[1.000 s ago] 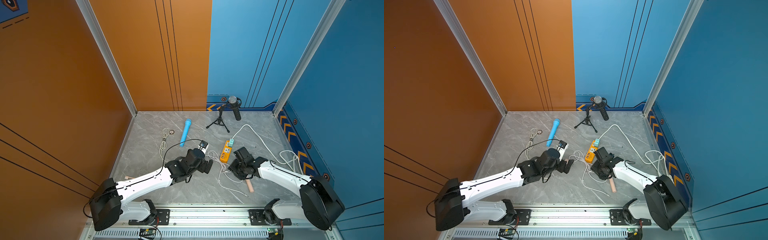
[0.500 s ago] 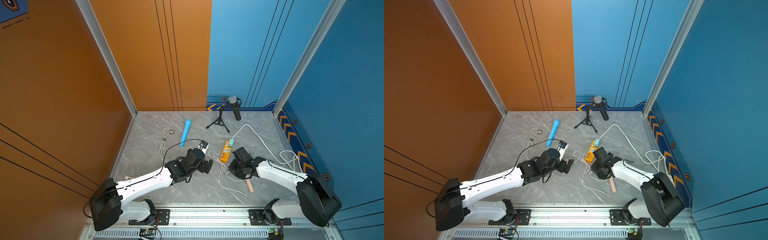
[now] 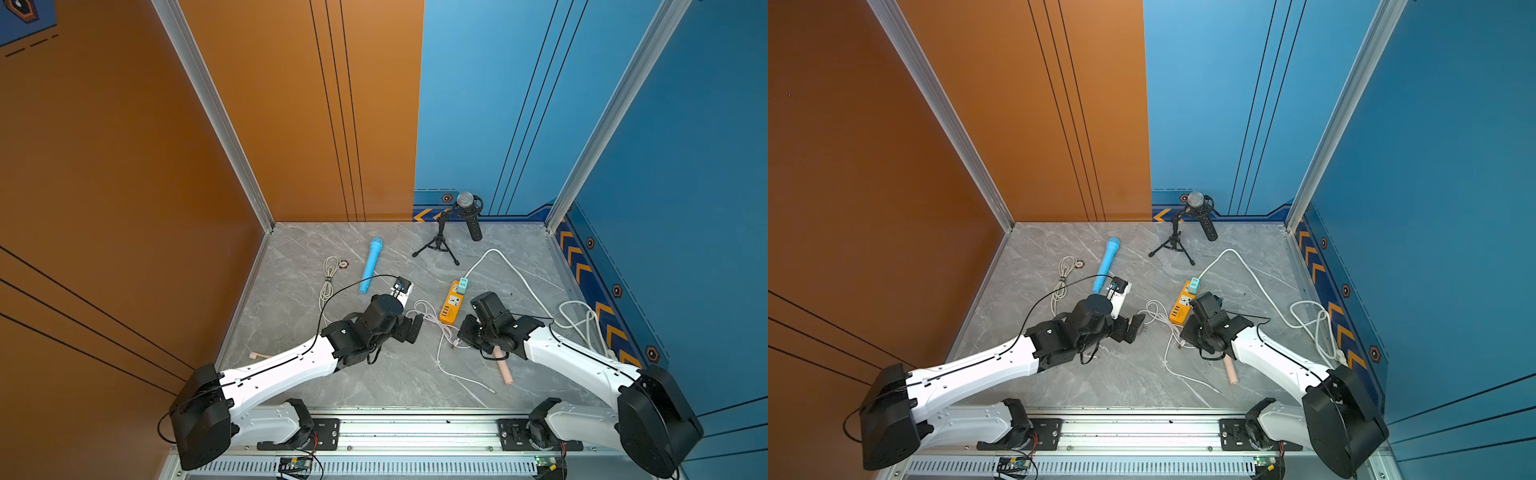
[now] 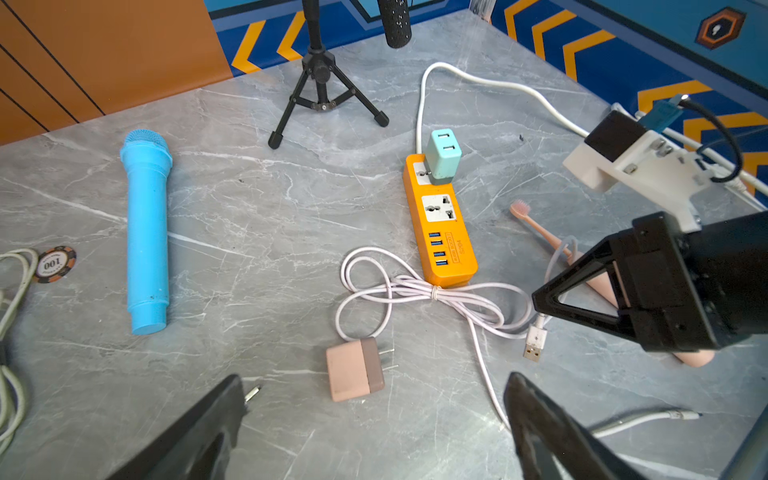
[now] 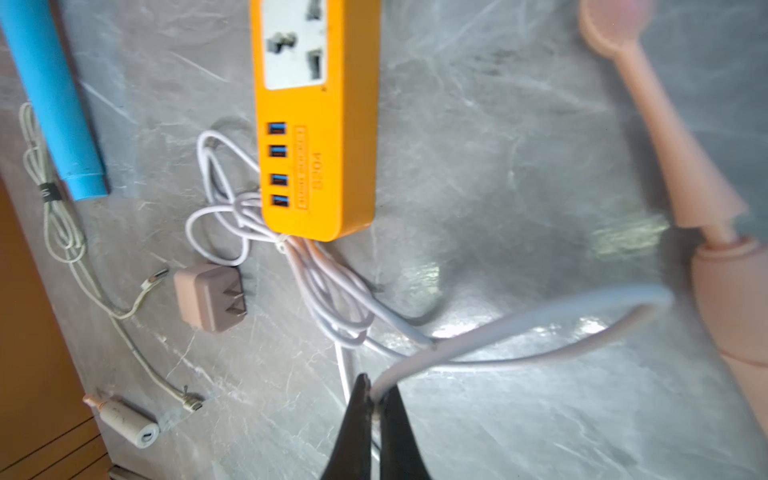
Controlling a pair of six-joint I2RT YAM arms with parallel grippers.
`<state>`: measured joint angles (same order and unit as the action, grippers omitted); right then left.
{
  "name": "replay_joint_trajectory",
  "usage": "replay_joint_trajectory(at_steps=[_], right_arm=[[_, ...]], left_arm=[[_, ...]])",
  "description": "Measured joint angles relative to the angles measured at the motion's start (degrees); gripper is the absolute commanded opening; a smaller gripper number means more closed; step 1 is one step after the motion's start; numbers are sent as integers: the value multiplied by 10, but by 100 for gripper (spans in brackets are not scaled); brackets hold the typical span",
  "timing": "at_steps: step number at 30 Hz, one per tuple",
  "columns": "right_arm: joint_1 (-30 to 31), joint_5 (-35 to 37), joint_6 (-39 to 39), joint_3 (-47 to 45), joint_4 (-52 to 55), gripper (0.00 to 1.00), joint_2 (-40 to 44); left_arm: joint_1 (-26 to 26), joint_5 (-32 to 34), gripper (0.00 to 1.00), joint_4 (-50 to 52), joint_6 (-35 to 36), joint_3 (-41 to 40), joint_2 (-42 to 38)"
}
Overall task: Charge the electric toothbrush
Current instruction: Pick up the charging cable from the center of the board.
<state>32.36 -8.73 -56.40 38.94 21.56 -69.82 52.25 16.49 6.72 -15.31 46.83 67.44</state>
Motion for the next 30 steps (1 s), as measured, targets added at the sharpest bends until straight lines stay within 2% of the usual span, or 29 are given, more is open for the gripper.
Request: replay_joint_trajectory(at_steps=[5, 10, 15, 22, 30], right_arm=[[0, -54, 86, 25, -7, 0, 33], [0, -123, 151, 57, -16, 0, 44], [9, -175, 168, 118, -41, 0, 31], [53, -216, 182, 251, -73, 0, -50], [35, -241, 218, 254, -75, 0, -61]], left_arm=[[-38, -18, 99, 5, -2, -21, -64], [-82, -66, 100, 16, -2, -34, -114], [-97, -107, 99, 32, -6, -34, -141], [-113, -130, 95, 83, -9, -7, -174], [-122, -194, 88, 103, -10, 10, -187]])
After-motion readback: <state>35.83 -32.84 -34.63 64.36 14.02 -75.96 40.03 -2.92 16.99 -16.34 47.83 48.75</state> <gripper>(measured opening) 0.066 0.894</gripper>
